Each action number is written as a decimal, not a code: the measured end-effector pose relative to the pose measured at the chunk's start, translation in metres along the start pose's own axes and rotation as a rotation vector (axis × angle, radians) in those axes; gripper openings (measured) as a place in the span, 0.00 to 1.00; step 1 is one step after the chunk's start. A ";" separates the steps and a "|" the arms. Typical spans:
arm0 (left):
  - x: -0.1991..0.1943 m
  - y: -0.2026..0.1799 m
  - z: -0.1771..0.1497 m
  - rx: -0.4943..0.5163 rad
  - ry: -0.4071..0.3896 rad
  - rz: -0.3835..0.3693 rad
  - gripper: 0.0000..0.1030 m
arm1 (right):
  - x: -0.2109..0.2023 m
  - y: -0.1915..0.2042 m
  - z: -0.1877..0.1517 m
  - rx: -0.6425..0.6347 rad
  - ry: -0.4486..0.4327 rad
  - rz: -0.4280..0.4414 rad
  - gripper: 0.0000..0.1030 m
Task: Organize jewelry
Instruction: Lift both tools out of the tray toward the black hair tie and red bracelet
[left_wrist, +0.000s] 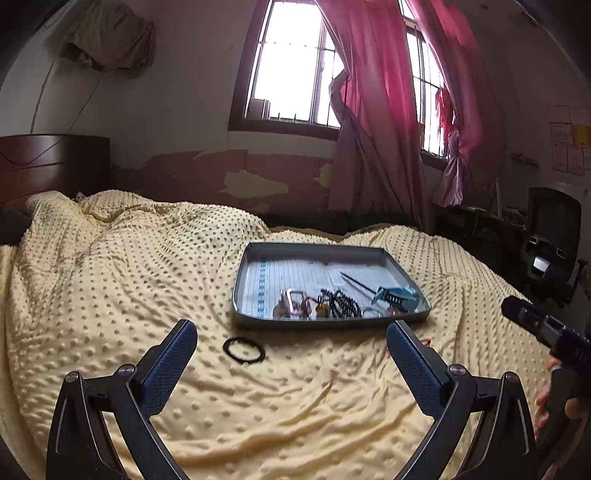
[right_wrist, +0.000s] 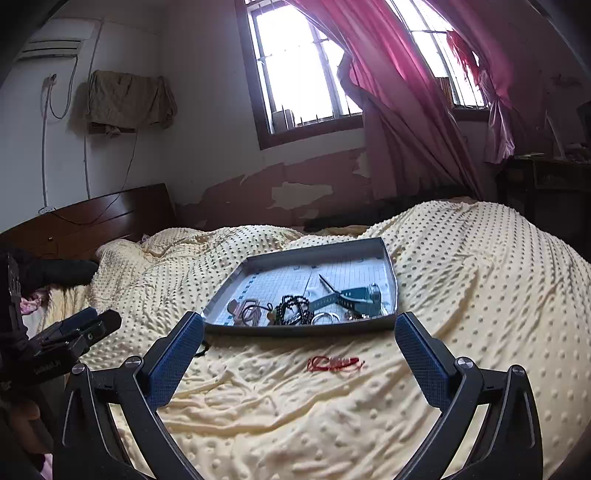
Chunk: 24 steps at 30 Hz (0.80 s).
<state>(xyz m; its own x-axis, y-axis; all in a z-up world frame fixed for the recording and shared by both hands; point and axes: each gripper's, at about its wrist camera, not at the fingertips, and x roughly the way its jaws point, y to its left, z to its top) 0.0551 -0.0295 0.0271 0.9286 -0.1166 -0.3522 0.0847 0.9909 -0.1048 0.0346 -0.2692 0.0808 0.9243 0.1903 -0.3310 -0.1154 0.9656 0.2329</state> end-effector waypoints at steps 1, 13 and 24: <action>-0.002 0.003 -0.004 0.009 0.009 -0.002 1.00 | -0.003 0.000 -0.003 0.008 0.008 -0.006 0.99; -0.004 0.027 -0.044 -0.006 0.091 0.048 1.00 | 0.006 0.006 -0.045 0.023 0.204 -0.064 0.99; 0.013 0.028 -0.060 0.032 0.190 0.097 1.00 | 0.044 0.017 -0.071 -0.025 0.383 -0.112 0.99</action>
<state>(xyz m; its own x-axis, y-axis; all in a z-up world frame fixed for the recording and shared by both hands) 0.0482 -0.0069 -0.0364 0.8487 -0.0285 -0.5282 0.0126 0.9993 -0.0338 0.0474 -0.2319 0.0056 0.7293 0.1312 -0.6715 -0.0345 0.9872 0.1554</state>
